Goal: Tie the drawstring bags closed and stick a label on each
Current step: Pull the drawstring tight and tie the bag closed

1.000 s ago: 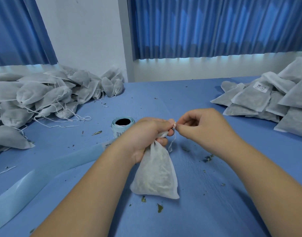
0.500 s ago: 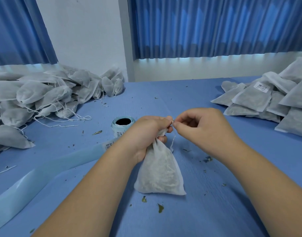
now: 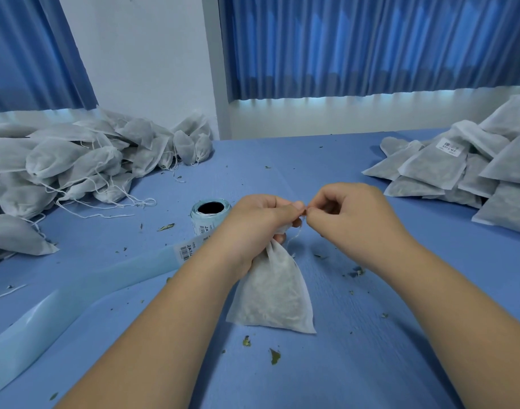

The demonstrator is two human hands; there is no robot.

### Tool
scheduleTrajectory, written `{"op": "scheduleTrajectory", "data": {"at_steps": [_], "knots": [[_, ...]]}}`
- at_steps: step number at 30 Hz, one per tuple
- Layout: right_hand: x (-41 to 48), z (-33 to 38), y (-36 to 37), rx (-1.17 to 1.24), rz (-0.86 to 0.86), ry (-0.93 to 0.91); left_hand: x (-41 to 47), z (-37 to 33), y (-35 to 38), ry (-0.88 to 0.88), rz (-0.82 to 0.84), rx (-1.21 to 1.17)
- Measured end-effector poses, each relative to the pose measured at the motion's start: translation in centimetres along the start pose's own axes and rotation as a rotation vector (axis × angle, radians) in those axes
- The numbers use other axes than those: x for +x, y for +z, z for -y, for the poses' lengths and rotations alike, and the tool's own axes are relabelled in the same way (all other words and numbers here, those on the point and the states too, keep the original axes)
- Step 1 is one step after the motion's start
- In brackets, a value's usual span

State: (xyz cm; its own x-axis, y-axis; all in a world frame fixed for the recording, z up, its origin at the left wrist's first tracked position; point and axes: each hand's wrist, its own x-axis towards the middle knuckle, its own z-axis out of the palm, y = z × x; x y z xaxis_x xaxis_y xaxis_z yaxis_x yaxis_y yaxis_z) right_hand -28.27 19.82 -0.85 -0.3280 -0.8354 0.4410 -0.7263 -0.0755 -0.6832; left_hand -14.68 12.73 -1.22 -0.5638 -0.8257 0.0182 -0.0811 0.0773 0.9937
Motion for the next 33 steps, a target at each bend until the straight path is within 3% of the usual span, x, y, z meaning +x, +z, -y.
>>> {"op": "scheduleTrajectory", "data": {"at_steps": [3, 7, 13, 19, 25, 29, 33], "knots": [[0.2, 0.0, -0.5, 0.125, -0.008, 0.079, 0.1, 0.0, -0.1, 0.004, -0.024, 0.014], [0.7, 0.2, -1.5, 0.515, 0.002, 0.215, 0.1, -0.1, -0.3, 0.003, -0.043, 0.01], [0.5, 0.2, -1.2, 0.875, 0.076, 0.189, -0.2, -0.1, 0.0, 0.002, 0.055, 0.035], [0.3, 0.7, -0.9, 1.236, 0.189, 0.262, -0.3, -0.5, 0.2, 0.059, 0.024, -0.012], [0.4, 0.7, -1.7, 1.132, 0.385, 0.45, 0.1, -0.1, 0.5, 0.214, -0.255, 0.167], [0.3, 0.6, -1.9, 1.207, 0.342, 0.409, 0.2, 0.1, 0.8, 0.214, -0.218, 0.221], [0.1, 0.5, -2.2, 1.222, 0.459, 0.382, 0.3, 0.1, 0.6, 0.228, -0.254, 0.208]]}}
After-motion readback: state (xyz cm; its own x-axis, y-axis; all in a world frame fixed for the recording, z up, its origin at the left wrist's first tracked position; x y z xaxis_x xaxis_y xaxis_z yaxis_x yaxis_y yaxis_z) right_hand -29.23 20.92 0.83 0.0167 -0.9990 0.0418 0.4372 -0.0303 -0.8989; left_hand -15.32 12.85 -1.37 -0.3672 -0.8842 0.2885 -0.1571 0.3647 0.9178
